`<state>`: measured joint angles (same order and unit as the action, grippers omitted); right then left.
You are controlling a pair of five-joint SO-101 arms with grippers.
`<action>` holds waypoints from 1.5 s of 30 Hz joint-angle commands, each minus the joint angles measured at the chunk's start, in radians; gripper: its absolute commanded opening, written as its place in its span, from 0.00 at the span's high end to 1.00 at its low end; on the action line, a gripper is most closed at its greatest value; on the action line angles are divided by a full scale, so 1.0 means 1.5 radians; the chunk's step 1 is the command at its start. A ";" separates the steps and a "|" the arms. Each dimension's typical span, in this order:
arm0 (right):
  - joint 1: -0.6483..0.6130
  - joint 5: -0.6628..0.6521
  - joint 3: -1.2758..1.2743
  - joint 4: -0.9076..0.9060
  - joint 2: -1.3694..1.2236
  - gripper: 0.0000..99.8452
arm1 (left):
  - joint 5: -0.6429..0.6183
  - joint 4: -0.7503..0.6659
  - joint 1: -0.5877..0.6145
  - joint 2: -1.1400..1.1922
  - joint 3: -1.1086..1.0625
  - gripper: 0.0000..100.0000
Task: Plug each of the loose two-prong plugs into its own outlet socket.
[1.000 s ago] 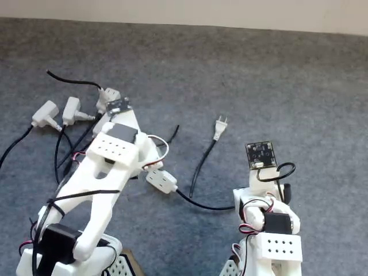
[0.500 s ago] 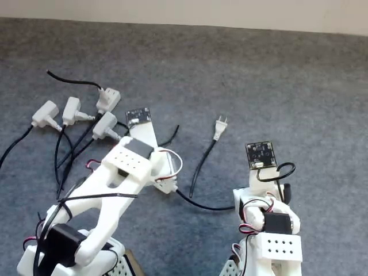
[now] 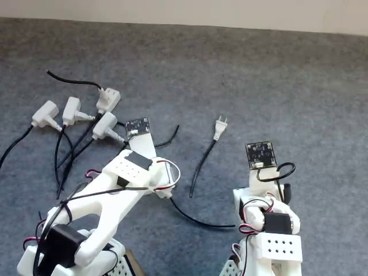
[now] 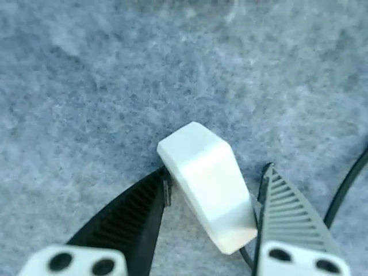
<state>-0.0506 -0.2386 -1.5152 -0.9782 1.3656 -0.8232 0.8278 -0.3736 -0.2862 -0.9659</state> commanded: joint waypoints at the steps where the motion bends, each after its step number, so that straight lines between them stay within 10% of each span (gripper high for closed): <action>1: 0.007 0.004 0.002 0.013 0.007 0.60 | 0.021 -0.009 -0.003 -0.011 0.009 0.76; 9: 0.007 0.004 0.002 0.013 0.007 0.60 | 0.541 0.034 0.015 -0.011 0.022 0.76; 25: 0.005 0.004 0.002 0.013 0.006 0.60 | 1.351 0.552 0.253 -0.010 0.412 0.94; 31: 0.005 0.004 0.002 0.013 0.006 0.60 | 1.410 0.609 0.213 -0.010 0.368 0.94; 45: 0.005 0.002 0.002 0.013 0.006 0.60 | 1.246 0.353 0.009 -0.010 0.177 0.80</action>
<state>-0.0506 -0.2386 -1.5152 -0.9782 1.3656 1.0687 1.4047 -0.3368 -0.2862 -0.6805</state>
